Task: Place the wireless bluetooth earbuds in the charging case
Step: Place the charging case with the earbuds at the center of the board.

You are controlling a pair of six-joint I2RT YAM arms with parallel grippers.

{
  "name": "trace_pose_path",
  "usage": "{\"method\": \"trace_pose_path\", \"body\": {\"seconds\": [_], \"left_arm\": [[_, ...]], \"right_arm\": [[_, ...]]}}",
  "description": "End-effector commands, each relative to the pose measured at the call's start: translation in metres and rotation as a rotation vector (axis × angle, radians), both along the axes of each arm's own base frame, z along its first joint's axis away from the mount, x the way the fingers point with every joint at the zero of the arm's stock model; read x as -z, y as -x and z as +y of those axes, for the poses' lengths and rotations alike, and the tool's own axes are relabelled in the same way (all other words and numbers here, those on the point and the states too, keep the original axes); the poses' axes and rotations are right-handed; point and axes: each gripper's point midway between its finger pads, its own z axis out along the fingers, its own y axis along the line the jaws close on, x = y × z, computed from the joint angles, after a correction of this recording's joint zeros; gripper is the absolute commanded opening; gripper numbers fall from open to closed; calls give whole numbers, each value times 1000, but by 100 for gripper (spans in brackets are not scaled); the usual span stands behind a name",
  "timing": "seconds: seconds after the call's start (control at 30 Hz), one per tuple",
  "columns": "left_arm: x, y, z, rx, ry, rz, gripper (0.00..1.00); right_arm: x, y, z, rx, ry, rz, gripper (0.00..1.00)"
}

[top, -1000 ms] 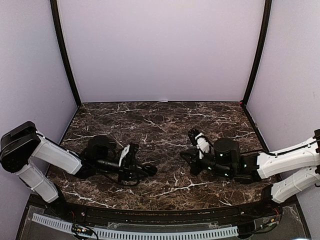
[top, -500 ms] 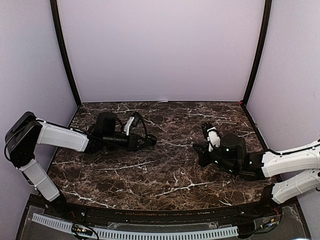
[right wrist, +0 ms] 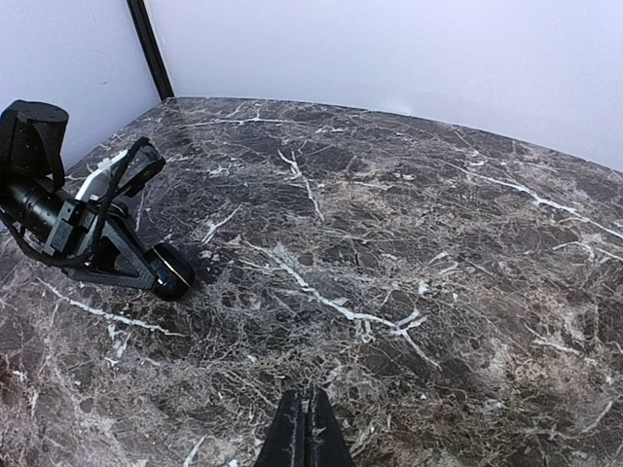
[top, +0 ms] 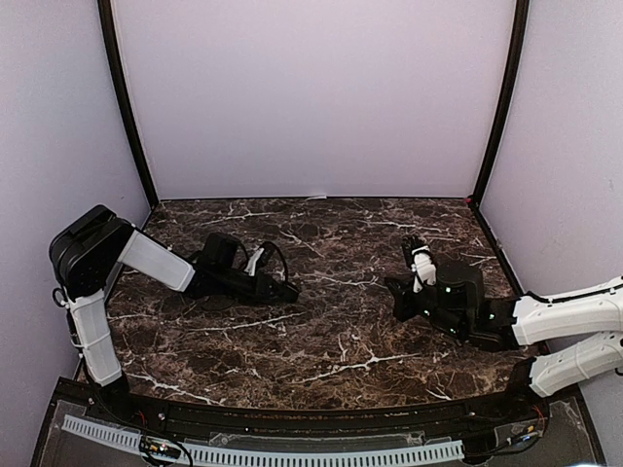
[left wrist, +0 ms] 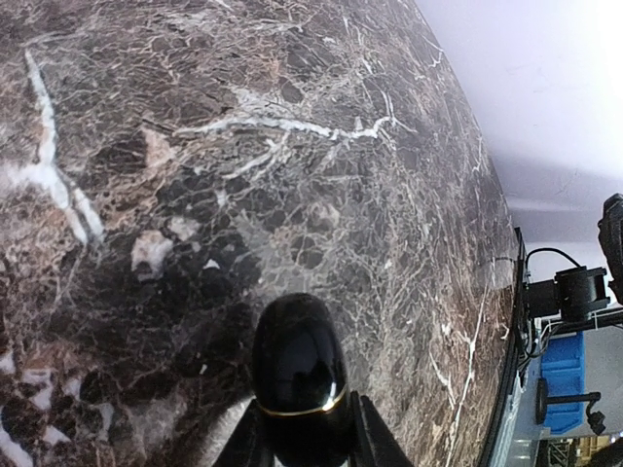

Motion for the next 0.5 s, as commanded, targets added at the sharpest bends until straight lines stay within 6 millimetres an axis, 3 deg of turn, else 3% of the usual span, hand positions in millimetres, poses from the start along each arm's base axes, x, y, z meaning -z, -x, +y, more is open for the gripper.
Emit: {"method": "trace_pose_path", "body": {"seconds": [0.0,0.07,0.2,0.37,0.47], "left_arm": [[-11,-5,-3,7,25,-19,26],[-11,-4,0,4,11,-21,56],[-20,-5,11,-29,-41,-69,96],[-41,-5,33,-97,-128,-157,99],[-70,-11,60,-209,-191,-282,99]], "right_arm": [[-5,-8,-2,26,-11,-24,0],[-6,-9,-3,24,-1,-32,1],[-19,-16,-10,43,11,-64,6],[-35,-29,-31,117,22,-95,10],[-48,-38,-49,190,13,-114,11]]}}
